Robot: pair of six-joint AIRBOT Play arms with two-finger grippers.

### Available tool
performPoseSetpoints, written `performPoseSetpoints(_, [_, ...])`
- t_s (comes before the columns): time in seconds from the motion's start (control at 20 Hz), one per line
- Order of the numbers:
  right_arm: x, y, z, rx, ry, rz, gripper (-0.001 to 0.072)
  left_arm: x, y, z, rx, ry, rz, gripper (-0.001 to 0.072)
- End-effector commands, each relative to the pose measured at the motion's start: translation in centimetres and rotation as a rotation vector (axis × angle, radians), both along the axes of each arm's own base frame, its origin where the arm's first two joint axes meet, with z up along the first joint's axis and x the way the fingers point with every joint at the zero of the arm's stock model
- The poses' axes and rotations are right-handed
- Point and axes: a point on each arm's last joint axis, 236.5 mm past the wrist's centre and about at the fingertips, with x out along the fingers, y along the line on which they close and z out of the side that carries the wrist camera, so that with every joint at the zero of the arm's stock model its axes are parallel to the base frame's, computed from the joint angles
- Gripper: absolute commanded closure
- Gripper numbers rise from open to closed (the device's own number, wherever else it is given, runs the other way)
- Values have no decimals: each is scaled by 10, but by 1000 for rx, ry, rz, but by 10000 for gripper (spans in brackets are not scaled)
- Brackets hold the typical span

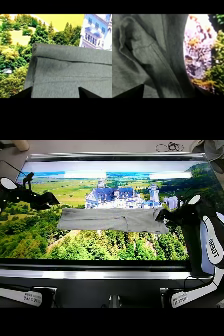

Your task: Fold the shirts.

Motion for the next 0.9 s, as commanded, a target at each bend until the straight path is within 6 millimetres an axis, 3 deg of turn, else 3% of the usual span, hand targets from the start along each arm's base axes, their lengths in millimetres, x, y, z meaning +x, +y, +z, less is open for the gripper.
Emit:
performPoseSetpoints(0.0, [-7,35,-21,113,79,-6,4,-15,-24,40,1,-50,-68,-3])
performPoseSetpoints(0.05, [-4,45,-23,133,82,-18,110,-18,-35,48,3,-66,-92,-3])
performPoseSetpoints(0.1, [-3,53,-18,144,75,-9,504,-21,-48,54,4,-80,-122,1])
performPoseSetpoints(0.15, [-1,60,-5,168,69,-15,687,-22,-64,55,3,-88,-153,27])
performPoseSetpoints(0.2, [4,61,13,177,29,-10,692,-22,-84,52,-2,-99,-185,303])
performPoseSetpoints(0.25, [11,61,38,171,-29,-3,693,-21,-109,46,-14,-115,-216,690])
performPoseSetpoints(0.4, [18,63,123,162,-190,15,693,-20,-202,8,-126,-119,-248,681])
performPoseSetpoints(0.55, [-3,71,189,173,-277,29,693,-40,-308,-48,-298,-24,-257,681])
performPoseSetpoints(0.65, [-24,78,216,191,-285,50,692,-58,-370,-68,-437,34,-225,680])
performPoseSetpoints(0.75, [-43,86,239,215,-301,85,692,-80,-424,-75,-562,68,-211,680])
performPoseSetpoints(0.85, [-57,90,255,214,-319,110,692,-103,-465,-79,-660,116,-192,680])
